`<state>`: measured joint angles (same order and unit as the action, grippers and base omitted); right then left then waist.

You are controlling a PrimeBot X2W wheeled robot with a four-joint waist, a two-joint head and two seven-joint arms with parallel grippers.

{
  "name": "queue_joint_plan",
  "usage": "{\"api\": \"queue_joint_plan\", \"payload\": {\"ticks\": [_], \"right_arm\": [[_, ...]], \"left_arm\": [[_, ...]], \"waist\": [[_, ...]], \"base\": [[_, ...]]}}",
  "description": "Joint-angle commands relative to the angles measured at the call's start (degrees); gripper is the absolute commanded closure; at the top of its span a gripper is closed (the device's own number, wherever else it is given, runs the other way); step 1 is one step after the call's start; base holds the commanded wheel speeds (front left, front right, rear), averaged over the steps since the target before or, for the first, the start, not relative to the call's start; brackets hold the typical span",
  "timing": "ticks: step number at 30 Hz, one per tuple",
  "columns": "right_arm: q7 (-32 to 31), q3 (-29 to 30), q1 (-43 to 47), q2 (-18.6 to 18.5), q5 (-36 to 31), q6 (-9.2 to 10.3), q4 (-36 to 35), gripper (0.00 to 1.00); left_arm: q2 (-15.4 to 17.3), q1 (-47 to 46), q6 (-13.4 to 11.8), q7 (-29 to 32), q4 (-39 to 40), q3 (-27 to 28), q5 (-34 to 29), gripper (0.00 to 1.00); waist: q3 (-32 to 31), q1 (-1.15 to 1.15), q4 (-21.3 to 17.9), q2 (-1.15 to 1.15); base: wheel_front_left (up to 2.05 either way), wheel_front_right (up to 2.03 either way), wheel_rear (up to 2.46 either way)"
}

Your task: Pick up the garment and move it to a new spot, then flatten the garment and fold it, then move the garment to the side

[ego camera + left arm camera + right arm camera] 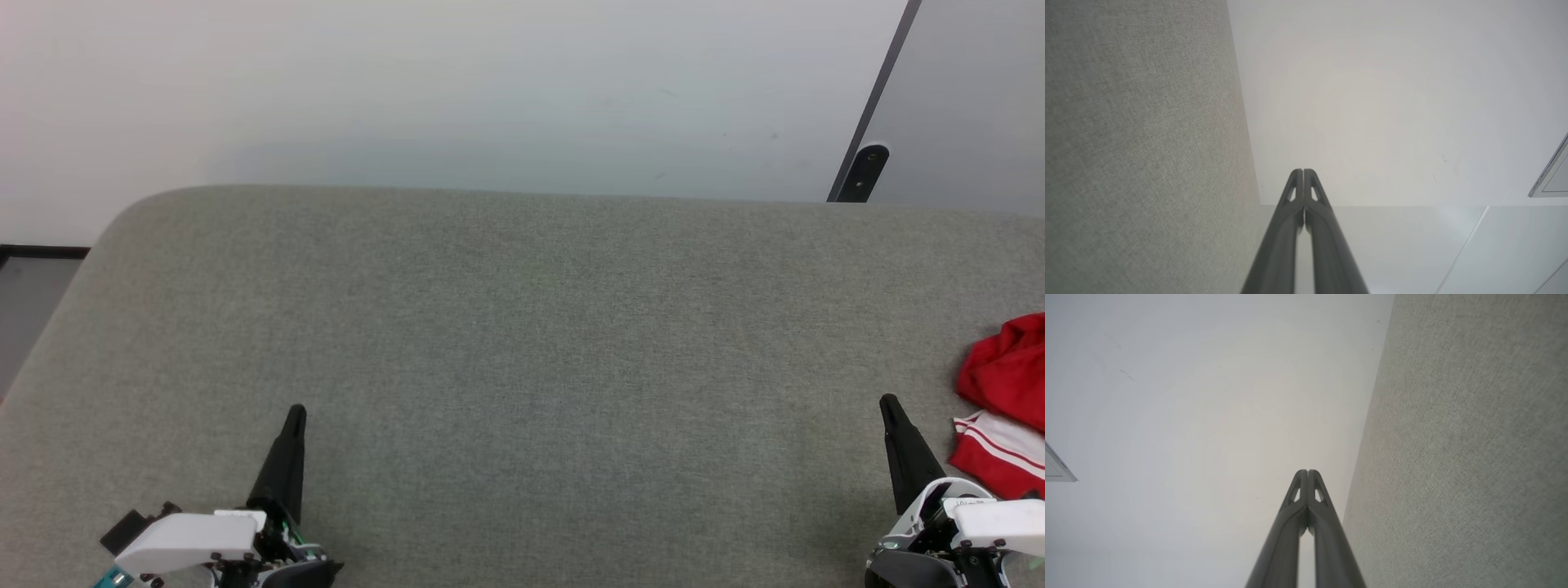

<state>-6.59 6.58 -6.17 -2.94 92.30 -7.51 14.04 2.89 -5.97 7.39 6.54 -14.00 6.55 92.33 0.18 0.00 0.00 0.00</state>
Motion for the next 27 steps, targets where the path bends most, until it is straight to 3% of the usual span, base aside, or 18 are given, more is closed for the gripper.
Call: {"api": "queue_joint_plan", "payload": {"ticks": [1,27], "right_arm": [[-0.12,-0.03,-0.19,0.19,0.21,0.04,0.01,1.0],[-0.11,-0.04,-0.19,0.19,0.21,0.04,0.01,1.0]], "left_arm": [[-0.07,-0.55,0.18,0.21,-0.09,0.15,0.13,1.0],[-0.08,-0.55,0.19,0.22,-0.09,0.17,0.1,1.0]], "waist": [[0.0,0.0,0.0,0.0],[0.0,0.0,0.0,0.0]], "base": [[0.0,0.0,0.0],[0.0,0.0,0.0]]}}
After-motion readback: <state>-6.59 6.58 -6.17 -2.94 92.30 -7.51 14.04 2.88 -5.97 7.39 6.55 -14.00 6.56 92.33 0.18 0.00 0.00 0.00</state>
